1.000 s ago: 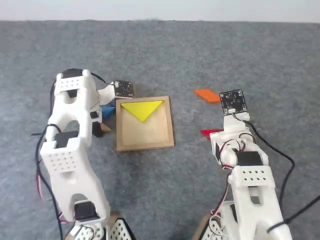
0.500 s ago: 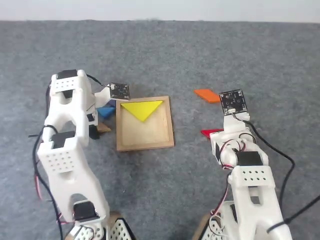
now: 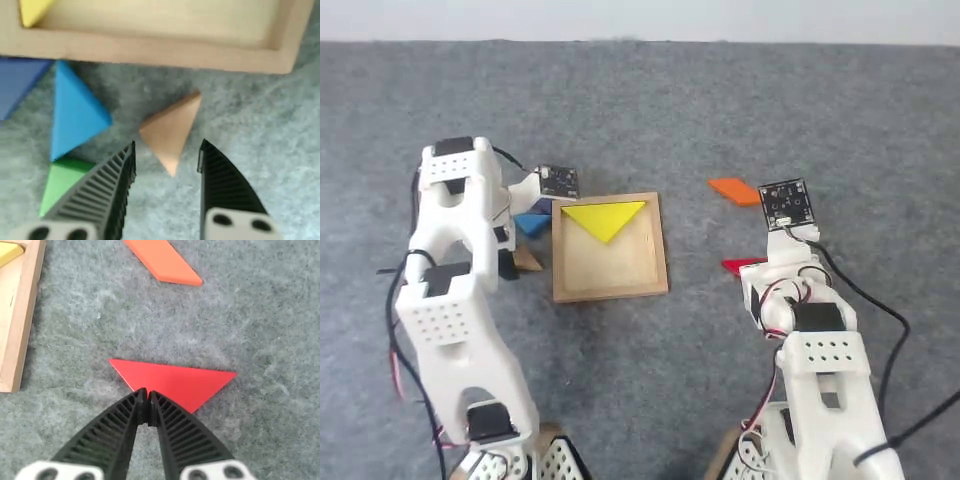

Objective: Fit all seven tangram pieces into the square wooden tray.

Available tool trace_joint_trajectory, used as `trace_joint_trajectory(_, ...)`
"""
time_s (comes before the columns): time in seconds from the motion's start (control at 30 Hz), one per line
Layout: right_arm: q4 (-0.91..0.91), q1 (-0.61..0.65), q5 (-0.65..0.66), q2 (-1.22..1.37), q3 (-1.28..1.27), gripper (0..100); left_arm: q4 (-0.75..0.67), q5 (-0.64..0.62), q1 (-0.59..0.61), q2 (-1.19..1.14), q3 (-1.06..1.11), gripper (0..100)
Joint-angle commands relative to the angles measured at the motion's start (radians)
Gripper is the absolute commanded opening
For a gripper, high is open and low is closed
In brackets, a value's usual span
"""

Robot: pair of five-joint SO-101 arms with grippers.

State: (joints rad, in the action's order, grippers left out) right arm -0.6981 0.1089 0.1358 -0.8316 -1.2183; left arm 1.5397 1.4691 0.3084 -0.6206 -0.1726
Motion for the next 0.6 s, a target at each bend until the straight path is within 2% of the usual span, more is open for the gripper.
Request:
trace_joint_trajectory(0.0, 0.022, 0.002, -0.002, -0.039, 0.008, 0.9, -0.014, 0.008, -0.058, 0.012, -0.045, 20)
trace_joint_trajectory(0.17, 0.022, 0.002, -0.002, -0.039, 0.008, 0.9, -0.094, -0.054, -0.097, 0.008, -0.047, 21)
trace_joint_trajectory(0.57, 0.021, 0.002, -0.002, -0.044, 0.008, 0.9, -0.071, -0.057, -0.052, 0.008, -0.045, 23)
